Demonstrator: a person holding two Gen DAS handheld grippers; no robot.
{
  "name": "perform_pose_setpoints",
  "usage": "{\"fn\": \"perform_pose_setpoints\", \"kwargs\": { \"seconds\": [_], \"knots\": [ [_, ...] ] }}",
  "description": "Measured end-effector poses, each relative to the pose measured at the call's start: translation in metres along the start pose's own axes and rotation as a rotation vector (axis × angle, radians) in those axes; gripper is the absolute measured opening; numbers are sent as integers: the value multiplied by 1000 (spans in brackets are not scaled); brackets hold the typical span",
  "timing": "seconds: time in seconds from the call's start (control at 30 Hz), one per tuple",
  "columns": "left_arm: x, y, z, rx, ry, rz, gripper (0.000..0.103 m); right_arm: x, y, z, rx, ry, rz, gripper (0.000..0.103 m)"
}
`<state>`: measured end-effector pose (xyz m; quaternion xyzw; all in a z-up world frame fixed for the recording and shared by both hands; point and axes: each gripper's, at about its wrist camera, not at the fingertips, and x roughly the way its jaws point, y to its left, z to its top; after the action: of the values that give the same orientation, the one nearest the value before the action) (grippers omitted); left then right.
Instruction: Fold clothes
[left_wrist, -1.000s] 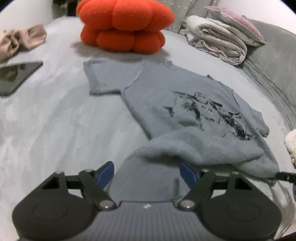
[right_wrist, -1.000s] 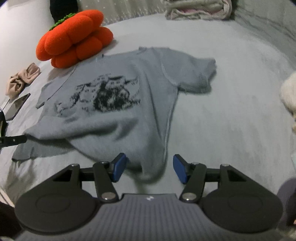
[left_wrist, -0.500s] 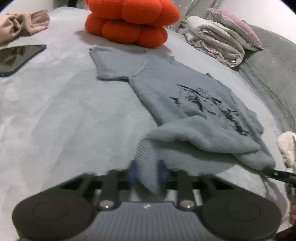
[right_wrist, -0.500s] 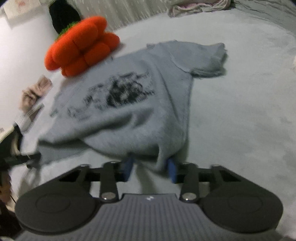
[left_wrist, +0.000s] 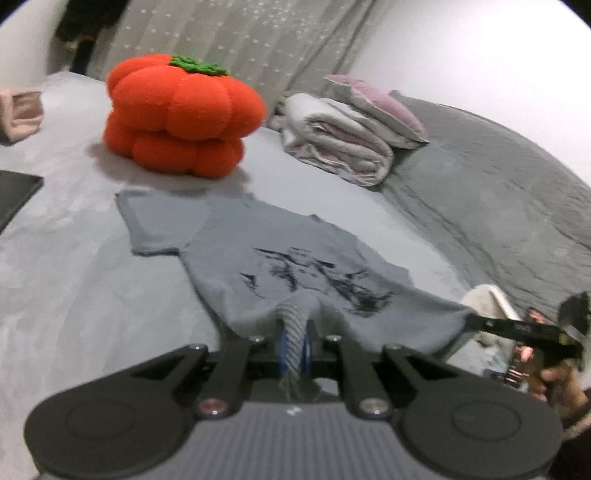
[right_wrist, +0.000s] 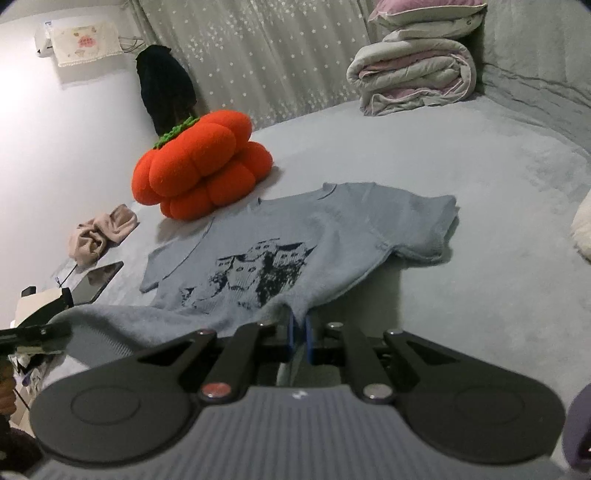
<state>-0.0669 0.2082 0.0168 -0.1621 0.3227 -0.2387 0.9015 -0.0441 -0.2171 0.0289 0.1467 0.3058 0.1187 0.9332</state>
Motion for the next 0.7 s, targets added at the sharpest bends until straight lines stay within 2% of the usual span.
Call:
{"fn": "perform_pose_setpoints", "kwargs": {
  "seconds": [0.1,0.27,0.4,0.47,0.53,0.6,0.7],
  "knots": [
    [6,2,-4,30,97,-13,9,0,-4,2,-6,20,-38,8],
    [40,6,-22,102,318,33,9,14,-16,-4,-31,96,-138,8],
    [59,13,-31,117,405,86,11,31,-24,-15,-28,159,-170,8],
    [61,15,-34,104,418,90,14,34,-27,-17,-18,172,-173,9],
    [57,19,-32,95,403,97,26,35,-29,-19,-7,179,-176,12],
    [54,21,-27,101,366,112,49,34,-31,-20,4,185,-172,13],
    [57,32,-18,53,318,141,50,31,-31,-20,24,198,-161,14]
  ]
}}
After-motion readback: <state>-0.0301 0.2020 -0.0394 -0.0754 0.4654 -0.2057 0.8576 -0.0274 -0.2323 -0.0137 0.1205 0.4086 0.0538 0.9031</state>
